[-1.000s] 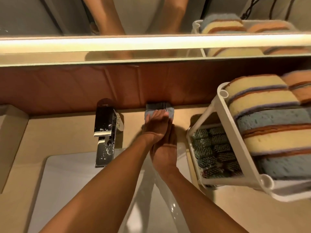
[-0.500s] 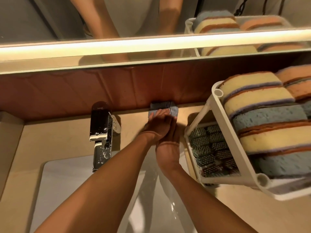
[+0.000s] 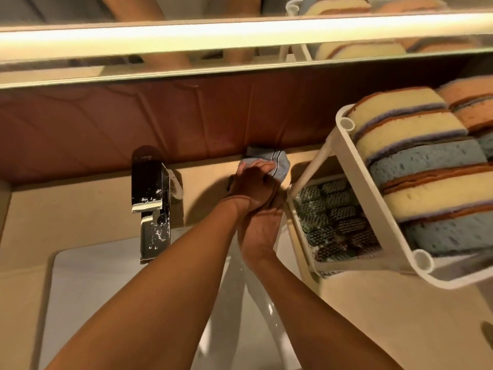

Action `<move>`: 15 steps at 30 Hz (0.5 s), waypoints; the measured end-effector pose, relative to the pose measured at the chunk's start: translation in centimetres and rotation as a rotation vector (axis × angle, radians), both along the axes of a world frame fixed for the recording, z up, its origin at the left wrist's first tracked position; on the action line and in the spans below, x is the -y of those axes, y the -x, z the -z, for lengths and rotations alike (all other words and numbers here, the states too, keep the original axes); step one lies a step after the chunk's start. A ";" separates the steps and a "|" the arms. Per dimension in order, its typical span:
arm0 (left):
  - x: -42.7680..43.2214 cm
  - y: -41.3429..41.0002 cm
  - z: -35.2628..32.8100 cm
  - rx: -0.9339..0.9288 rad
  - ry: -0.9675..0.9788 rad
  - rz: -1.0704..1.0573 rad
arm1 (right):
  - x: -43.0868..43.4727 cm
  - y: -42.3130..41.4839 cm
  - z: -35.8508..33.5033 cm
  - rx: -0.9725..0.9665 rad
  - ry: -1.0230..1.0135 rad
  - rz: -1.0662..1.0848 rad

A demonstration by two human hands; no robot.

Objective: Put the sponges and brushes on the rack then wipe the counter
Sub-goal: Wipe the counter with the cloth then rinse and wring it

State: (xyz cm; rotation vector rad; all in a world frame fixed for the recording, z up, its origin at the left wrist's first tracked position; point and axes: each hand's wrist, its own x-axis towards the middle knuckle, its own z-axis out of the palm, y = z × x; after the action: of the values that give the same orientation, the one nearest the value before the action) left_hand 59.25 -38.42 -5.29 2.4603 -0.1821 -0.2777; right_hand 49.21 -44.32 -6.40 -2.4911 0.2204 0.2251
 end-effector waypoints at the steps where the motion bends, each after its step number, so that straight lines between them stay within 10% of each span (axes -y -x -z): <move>1: -0.1 0.2 0.2 0.007 0.003 -0.001 | 0.0 0.0 -0.4 0.022 0.048 -0.006; 15: -0.1 3.8 -0.5 -0.123 0.005 -0.040 | 0.2 2.5 -0.2 0.171 -0.042 0.177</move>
State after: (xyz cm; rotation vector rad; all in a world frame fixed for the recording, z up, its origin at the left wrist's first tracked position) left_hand 55.44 -38.33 -4.80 2.4303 -0.0806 -0.4094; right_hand 46.68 -44.56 -6.23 -2.4164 0.3586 -0.0565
